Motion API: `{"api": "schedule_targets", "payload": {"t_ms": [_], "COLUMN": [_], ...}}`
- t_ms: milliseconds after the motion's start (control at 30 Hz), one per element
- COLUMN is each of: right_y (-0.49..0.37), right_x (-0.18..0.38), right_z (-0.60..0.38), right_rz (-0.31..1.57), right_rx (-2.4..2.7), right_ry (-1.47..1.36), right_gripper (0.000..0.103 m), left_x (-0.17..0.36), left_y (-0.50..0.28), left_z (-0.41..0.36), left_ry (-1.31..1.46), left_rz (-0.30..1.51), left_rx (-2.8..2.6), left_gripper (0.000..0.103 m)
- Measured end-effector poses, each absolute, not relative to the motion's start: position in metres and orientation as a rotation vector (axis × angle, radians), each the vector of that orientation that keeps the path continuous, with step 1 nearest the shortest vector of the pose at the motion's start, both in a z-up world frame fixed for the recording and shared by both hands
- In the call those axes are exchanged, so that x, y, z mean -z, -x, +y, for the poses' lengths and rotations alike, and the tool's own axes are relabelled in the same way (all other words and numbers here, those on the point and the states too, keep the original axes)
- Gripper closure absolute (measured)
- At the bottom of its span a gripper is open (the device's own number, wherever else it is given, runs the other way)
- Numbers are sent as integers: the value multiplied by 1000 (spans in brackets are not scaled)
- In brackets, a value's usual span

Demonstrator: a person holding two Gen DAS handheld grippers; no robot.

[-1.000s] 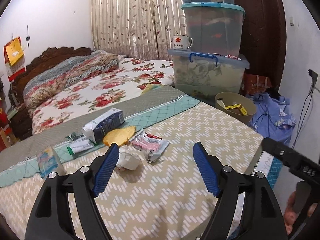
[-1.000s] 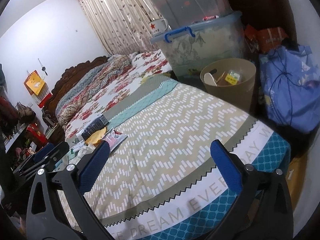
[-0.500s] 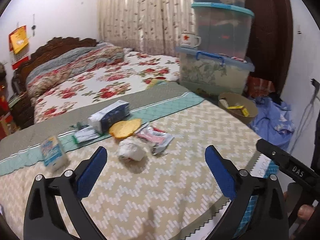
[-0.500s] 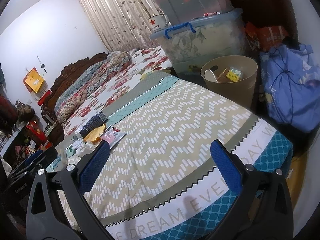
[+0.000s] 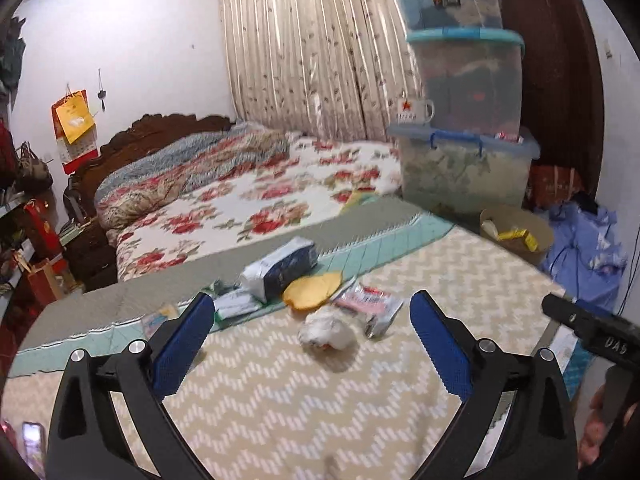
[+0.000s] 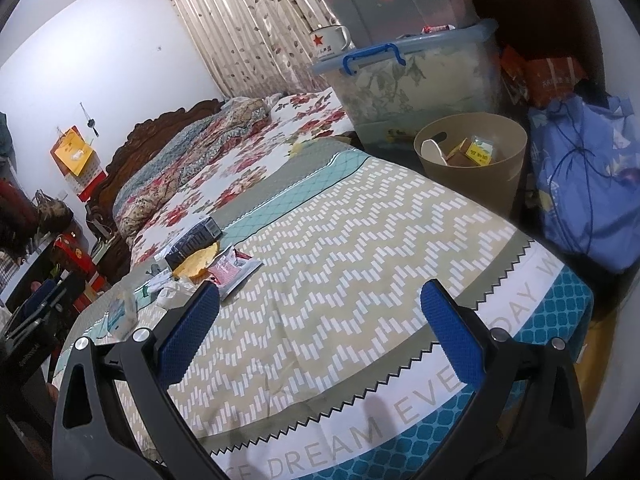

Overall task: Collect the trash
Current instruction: 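Move both open tools back toward the remaining trash on the bed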

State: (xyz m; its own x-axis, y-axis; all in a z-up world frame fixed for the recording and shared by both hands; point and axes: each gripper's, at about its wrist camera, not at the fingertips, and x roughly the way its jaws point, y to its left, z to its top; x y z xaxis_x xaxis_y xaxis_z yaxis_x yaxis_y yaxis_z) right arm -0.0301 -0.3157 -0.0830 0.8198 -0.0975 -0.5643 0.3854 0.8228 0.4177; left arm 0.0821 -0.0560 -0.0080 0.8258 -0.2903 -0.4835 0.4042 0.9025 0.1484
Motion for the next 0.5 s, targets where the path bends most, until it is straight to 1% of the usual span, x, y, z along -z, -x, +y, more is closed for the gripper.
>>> {"api": "schedule_targets", "payload": {"t_ms": [133, 267, 500], "right_y": [28, 28, 26], "right_x": [84, 82, 83], "right_z": [-312, -308, -303], "right_rz": [565, 561, 571], "right_rx": [260, 255, 245], "right_ry": [-543, -526, -513], "right_gripper": [4, 4, 4], "left_x": [6, 1, 3], "left_y": [-83, -77, -78], "left_z": [-52, -53, -52], "left_ry": [-238, -271, -269], "left_rz": [484, 441, 468], "left_rx": [381, 370, 416], "left_gripper": [9, 9, 9]}}
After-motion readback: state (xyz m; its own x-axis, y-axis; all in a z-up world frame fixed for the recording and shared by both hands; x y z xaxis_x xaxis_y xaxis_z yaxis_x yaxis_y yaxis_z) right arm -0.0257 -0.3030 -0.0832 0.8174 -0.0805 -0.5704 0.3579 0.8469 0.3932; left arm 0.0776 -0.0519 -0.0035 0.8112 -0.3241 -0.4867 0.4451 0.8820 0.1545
